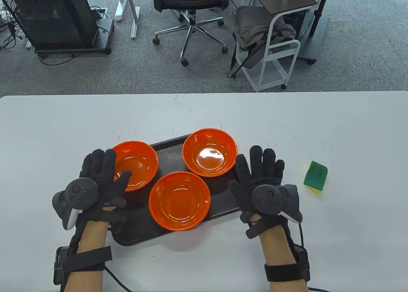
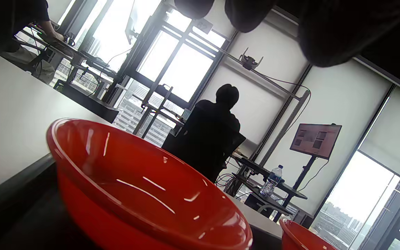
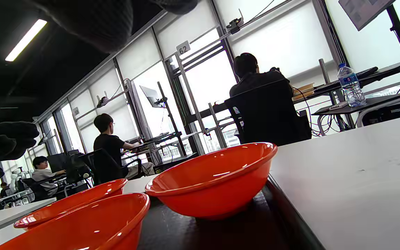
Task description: Wipe bowl with sponge
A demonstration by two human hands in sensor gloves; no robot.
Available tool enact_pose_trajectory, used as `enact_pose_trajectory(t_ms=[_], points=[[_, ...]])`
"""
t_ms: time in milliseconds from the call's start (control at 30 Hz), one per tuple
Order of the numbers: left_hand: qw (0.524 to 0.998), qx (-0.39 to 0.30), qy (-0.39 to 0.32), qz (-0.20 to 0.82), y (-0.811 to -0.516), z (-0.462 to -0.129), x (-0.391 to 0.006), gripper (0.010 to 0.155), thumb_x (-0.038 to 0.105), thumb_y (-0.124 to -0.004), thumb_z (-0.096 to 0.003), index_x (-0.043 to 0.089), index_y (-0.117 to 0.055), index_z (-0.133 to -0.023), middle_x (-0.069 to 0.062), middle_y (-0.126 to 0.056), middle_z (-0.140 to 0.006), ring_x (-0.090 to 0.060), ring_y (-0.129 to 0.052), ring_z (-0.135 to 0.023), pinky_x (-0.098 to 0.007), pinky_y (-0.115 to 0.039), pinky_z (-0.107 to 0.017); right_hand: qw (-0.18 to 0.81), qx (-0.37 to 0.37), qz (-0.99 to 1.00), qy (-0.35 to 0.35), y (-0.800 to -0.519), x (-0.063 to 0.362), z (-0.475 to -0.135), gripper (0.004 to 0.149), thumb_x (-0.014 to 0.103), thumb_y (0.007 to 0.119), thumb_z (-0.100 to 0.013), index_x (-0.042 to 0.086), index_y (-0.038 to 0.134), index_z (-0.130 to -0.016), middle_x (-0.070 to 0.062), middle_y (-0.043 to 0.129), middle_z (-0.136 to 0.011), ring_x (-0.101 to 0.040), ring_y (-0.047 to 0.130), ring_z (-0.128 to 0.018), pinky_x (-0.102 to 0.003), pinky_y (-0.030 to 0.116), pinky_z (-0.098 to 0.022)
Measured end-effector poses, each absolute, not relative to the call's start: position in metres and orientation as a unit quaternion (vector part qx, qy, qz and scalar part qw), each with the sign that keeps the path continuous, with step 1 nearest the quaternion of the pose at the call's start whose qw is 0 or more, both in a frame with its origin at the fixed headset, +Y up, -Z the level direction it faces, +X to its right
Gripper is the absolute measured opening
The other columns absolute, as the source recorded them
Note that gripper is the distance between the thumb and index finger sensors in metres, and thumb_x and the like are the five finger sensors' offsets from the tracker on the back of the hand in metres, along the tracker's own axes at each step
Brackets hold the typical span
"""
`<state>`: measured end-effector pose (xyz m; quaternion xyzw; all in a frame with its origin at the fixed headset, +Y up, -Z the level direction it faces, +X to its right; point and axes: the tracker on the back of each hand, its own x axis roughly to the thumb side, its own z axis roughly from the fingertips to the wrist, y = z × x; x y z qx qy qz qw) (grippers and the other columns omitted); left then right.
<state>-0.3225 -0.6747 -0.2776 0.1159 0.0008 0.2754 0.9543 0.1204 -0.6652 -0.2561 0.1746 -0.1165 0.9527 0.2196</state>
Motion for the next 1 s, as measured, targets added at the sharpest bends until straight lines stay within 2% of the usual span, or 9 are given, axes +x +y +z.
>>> enact_pose_trajectory(t_ms=[300,433,533,800,900,1000], points=[[0.947,0.105,0.011,0.302,-0.677,-0.278,-0.322,0.075,0.060,-0.082,-0.0503,0.034,-0.050,-0.113,-0.004,-0.036,-0.119,-0.040,-0.031,-0.114,-0.067,-0.039,-0.075,0.231,0.174,0.950,-0.116,-0.666,0.121,-0.256,0.068,0.051,0.070,-0.058,0.019,0.033,-0.106,-0.024,0.009,-0.112,-0.063,0.007,-0.094,-0.080,0.013,-0.057],[0.953,0.098,0.083,0.275,-0.680,-0.278,-0.331,0.084,0.066,-0.085,-0.0479,0.033,-0.045,-0.114,-0.007,-0.038,-0.118,-0.048,-0.048,-0.109,-0.066,-0.055,-0.070,0.234,0.175,0.949,-0.118,-0.665,0.122,-0.257,0.068,0.051,0.070,-0.058,0.019,0.033,-0.106,-0.024,0.009,-0.112,-0.063,0.008,-0.094,-0.080,0.013,-0.057],[0.941,0.074,0.132,0.303,-0.690,-0.282,-0.343,0.091,0.068,-0.087,-0.0466,0.029,-0.040,-0.114,-0.012,-0.042,-0.116,-0.050,-0.060,-0.103,-0.063,-0.065,-0.066,0.239,0.176,0.948,-0.117,-0.666,0.122,-0.257,0.068,0.051,0.070,-0.058,0.019,0.033,-0.106,-0.024,0.009,-0.112,-0.062,0.008,-0.095,-0.080,0.013,-0.057],[0.931,0.013,0.191,0.310,-0.717,-0.296,-0.353,0.094,0.066,-0.088,-0.0469,0.026,-0.035,-0.113,-0.017,-0.042,-0.114,-0.050,-0.068,-0.097,-0.059,-0.072,-0.060,0.238,0.171,0.949,-0.115,-0.666,0.123,-0.257,0.068,0.050,0.069,-0.058,0.018,0.034,-0.106,-0.024,0.009,-0.112,-0.062,0.007,-0.094,-0.080,0.012,-0.057],[0.934,-0.008,0.194,0.300,-0.725,-0.299,-0.350,0.094,0.066,-0.088,-0.0470,0.025,-0.036,-0.113,-0.018,-0.047,-0.112,-0.049,-0.072,-0.094,-0.058,-0.075,-0.057,0.238,0.170,0.949,-0.116,-0.666,0.124,-0.257,0.068,0.050,0.069,-0.058,0.018,0.034,-0.106,-0.024,0.009,-0.112,-0.062,0.007,-0.094,-0.079,0.011,-0.057],[0.941,-0.037,0.203,0.267,-0.732,-0.302,-0.346,0.096,0.068,-0.088,-0.0463,0.022,-0.037,-0.113,-0.021,-0.062,-0.103,-0.046,-0.081,-0.083,-0.054,-0.080,-0.051,0.237,0.166,0.950,-0.121,-0.665,0.124,-0.257,0.067,0.050,0.069,-0.058,0.018,0.034,-0.106,-0.025,0.009,-0.112,-0.062,0.007,-0.094,-0.079,0.010,-0.056]])
